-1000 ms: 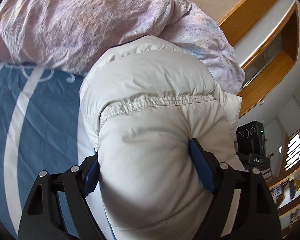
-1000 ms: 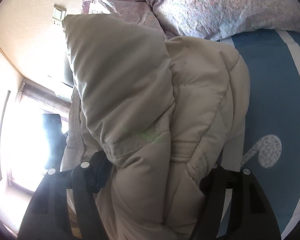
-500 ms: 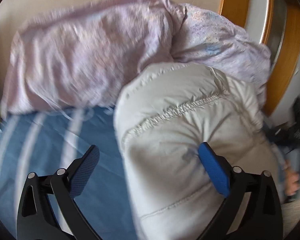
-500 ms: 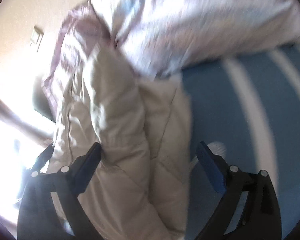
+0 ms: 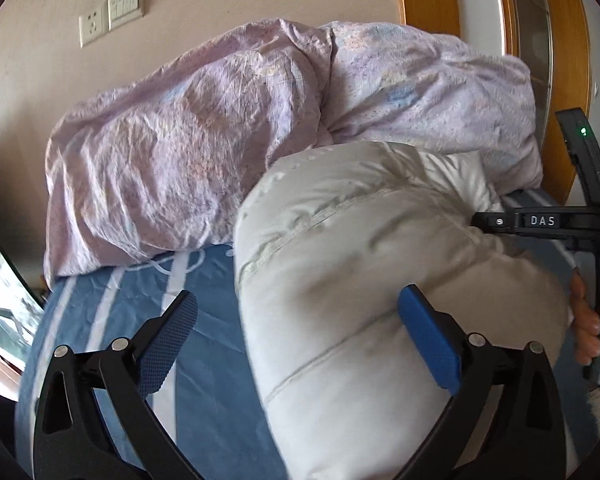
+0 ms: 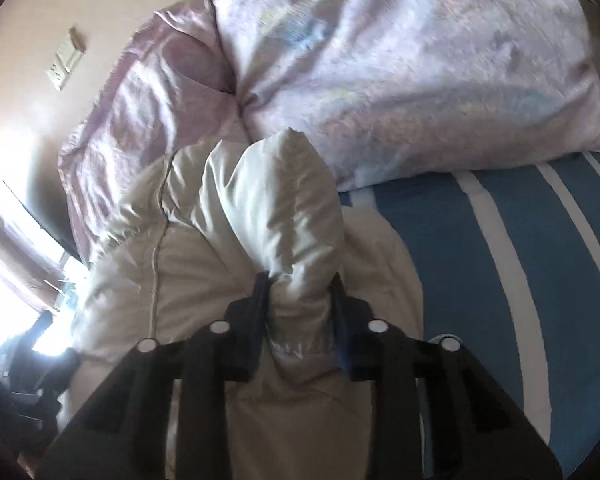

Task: Fold large clothes
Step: 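Release and regrasp the bundle end with the right gripper, then press the rolled bundle end down with the right gripper and open it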

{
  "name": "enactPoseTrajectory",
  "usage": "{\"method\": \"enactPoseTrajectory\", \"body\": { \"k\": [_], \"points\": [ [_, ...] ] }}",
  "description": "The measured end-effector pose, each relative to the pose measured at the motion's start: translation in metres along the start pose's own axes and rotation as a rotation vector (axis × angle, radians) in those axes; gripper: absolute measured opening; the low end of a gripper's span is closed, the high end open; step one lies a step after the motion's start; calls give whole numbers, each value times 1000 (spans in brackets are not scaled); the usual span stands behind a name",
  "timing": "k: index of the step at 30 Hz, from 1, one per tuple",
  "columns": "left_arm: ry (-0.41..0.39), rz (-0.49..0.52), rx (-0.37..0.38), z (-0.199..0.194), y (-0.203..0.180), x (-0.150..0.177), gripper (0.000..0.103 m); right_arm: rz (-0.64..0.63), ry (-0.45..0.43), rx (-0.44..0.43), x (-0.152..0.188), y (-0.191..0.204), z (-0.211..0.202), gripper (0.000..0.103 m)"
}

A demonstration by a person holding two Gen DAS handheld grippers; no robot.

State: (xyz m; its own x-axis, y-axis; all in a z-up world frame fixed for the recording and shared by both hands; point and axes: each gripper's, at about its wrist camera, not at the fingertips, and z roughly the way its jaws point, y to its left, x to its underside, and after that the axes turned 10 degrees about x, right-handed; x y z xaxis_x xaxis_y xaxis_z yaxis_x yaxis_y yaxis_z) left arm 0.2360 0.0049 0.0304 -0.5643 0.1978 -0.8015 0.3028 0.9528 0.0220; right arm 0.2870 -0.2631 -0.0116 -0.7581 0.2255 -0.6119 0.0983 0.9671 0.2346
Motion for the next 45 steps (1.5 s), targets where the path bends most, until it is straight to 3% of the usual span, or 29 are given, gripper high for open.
{"method": "enactPoseTrajectory", "body": {
  "k": [5,9,12,14,16,19,22,27,31,37,40,45],
  "points": [
    [10,18,1,12,-5,6,102,32,27,37,6,0,19,27],
    [28,-28,19,28,-2,10,102,45,20,59,8,4,40,29],
    [26,-1,-55,36,-12,11,102,31,19,97,8,10,48,33],
    [13,70,-140,36,-26,10,102,15,19,118,3,13,46,45],
    [16,92,-167,29,-29,8,102,24,9,135,3,11,35,51],
    [18,72,-171,13,-25,8,102,43,-52,95,14,4,3,51],
    [0,33,-159,-8,-21,11,102,-22,-131,82,36,11,-32,51],
    [-6,39,-164,-21,-28,18,102,-124,-198,110,65,32,-51,51],
    [34,66,-175,-6,-35,20,102,-186,-144,160,75,37,-29,51],
    [65,14,-127,11,-31,21,102,-167,-66,142,76,28,-5,56],
    [73,-22,-100,18,-28,24,102,-172,-61,146,77,28,1,58],
    [73,-9,-121,20,-32,25,102,-172,-69,172,77,29,-2,60]
  ]
}}
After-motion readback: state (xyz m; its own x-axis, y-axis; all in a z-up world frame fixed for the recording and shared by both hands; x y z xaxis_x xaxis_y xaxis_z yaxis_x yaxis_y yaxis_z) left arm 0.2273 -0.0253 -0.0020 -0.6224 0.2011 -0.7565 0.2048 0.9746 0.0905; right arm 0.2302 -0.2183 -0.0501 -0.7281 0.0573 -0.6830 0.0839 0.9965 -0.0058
